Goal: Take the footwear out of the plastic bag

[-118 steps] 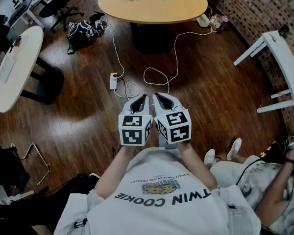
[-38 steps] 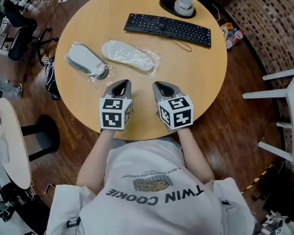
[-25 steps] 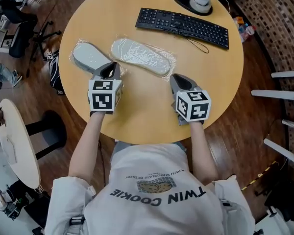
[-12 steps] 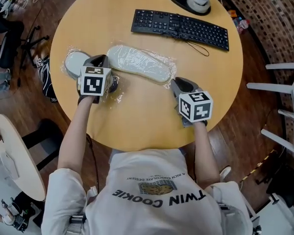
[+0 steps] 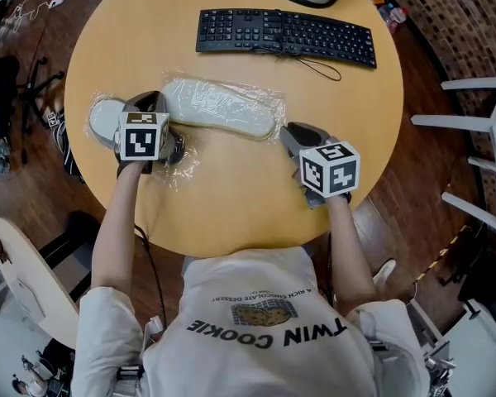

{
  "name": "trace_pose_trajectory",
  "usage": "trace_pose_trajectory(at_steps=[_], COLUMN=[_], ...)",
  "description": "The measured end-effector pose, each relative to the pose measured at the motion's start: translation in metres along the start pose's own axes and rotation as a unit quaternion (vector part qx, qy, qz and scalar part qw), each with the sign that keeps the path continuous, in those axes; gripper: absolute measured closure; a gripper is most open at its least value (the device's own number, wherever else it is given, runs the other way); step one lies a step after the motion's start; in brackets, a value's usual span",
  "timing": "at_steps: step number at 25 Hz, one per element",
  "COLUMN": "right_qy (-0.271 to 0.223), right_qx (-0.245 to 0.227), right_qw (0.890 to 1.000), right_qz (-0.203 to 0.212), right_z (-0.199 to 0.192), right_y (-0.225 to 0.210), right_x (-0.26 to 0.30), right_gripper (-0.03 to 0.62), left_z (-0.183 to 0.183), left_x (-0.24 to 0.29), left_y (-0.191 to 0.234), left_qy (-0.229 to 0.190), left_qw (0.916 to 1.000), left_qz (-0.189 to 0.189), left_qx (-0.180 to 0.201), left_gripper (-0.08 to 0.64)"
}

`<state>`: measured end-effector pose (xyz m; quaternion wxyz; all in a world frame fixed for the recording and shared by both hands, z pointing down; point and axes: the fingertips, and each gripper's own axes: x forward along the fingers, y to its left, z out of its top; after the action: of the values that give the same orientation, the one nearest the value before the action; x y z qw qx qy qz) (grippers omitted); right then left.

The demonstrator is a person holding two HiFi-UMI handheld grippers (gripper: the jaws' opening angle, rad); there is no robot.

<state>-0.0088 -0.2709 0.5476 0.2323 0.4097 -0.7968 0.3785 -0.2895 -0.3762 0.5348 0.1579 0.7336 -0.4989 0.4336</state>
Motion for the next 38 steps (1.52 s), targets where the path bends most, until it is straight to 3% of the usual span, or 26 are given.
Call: trace_pose_trajectory(at_steps=[7,13,18,25,38], right_qy=[-0.001,-0.045,0.002,-0.015,-0.004], right_qx=[0.013,0.035,-0.01,0.107,0.174], right_qw=[0.999,0.997,0.998,0.987,0.97], right_qz=[0.029,0.044,0.057,0.121,0.172], right_z=[0.001,0.027,0.015,0.016,0.012], right_y=[0.005,0.005,0.01,0.01,0.02], right_x=[0.002,-0.011,0.002,0.0,0.003], right_gripper=[0.52,0.52,0.52,0.52,0.52], left_z=[-0.009,-0.012,-0.014,-0.014,-0.015], left_x=[0.007,0.011,0.011,0.012,0.013], left_y=[0.001,0.004,0.003,0.003,0.003], left_qy=[0.015,0.021,0.023,0.024,0.023], left_qw=[0.9997,0.9995,0.9993,0.9992,0.9991], left_qz=[0.009,0.014,0.015,0.014,0.016], left_qx=[0.014,0.02,0.026,0.027,0.031], left_gripper=[0.557,0.557,0.557,0.557,0.558])
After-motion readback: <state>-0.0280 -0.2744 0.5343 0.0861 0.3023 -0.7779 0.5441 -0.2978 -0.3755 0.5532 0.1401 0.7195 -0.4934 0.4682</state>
